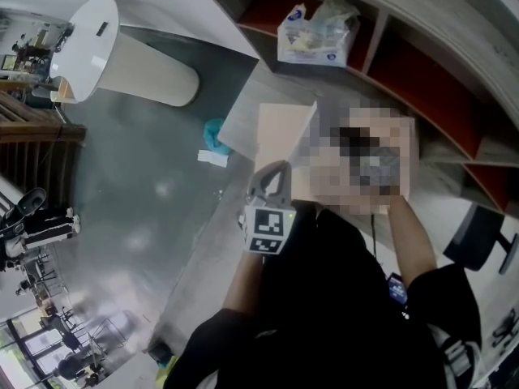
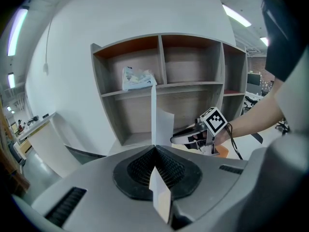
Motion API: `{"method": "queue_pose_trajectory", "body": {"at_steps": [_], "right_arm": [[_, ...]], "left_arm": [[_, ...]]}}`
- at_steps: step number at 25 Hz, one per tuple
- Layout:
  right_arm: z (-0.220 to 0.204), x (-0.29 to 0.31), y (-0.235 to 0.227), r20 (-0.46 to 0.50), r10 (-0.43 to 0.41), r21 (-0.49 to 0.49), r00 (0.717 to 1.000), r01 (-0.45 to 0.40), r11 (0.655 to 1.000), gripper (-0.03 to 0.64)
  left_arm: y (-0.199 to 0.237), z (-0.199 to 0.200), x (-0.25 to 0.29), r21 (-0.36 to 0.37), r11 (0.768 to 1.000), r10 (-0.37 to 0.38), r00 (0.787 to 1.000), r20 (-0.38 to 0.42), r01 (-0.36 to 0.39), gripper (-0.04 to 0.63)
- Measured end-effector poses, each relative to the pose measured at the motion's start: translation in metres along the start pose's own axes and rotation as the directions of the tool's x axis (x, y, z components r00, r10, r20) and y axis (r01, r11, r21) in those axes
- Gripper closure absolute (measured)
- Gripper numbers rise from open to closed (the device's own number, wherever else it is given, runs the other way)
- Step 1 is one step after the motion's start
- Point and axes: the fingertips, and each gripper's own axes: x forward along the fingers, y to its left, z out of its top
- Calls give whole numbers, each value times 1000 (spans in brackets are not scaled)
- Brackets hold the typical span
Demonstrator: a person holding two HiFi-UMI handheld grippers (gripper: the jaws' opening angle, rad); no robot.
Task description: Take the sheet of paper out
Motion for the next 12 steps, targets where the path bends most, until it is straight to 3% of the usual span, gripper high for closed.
{"method": "queue_pose_trajectory", "body": {"at_steps": [2, 12], "right_arm": [[5, -4, -2, 15, -21, -12, 1000, 21, 1000, 543], [27, -29, -2, 99, -49, -2, 994, 49, 999, 594]], "left_arm": [[-1, 1, 0, 4, 1000, 4, 1000, 1, -4, 551], [-15, 6, 4, -3, 1000, 27, 1000, -12, -27, 551]]}}
